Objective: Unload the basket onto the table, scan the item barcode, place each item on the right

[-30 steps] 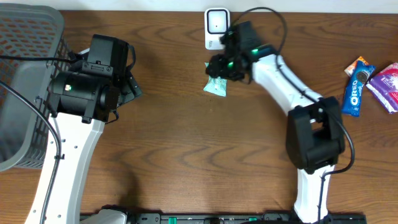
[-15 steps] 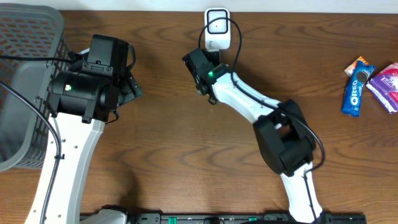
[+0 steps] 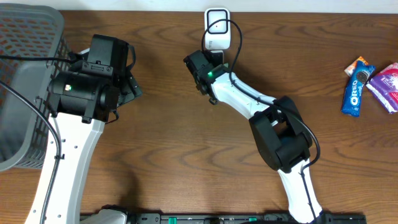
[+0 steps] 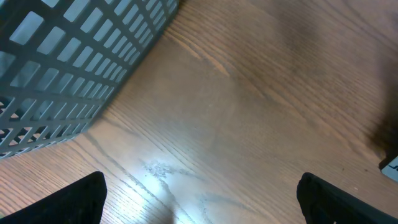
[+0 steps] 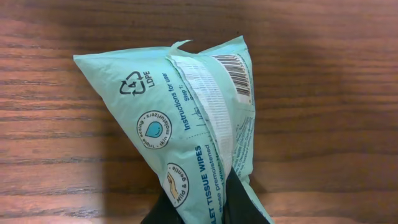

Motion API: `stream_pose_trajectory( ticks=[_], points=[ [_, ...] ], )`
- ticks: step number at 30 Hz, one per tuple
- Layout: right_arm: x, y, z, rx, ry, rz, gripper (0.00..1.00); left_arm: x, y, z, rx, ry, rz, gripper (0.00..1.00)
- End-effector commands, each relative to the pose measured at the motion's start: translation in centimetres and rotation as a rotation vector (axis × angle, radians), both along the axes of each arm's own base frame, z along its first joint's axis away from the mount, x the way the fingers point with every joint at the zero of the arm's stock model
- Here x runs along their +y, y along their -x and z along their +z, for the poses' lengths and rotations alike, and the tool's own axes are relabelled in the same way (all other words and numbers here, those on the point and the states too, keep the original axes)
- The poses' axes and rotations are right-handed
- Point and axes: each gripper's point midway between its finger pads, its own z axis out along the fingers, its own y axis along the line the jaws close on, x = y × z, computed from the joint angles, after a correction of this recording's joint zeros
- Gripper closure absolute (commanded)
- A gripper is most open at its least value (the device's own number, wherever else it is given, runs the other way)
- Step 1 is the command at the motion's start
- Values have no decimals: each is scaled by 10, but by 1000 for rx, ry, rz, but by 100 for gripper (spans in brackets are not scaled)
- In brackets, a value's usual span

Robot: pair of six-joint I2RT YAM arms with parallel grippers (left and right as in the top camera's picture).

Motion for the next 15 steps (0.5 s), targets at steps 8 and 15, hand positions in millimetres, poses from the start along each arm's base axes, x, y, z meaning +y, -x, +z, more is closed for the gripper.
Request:
stream_pose_trajectory(
  ticks=[8, 15],
  points=[
    [43, 24, 63, 211, -550, 194, 99, 4, -1, 2, -1, -23, 2, 2],
    [55, 53, 79, 460, -1030, 382, 99, 4, -1, 2, -1, -23, 2, 2]
  ],
)
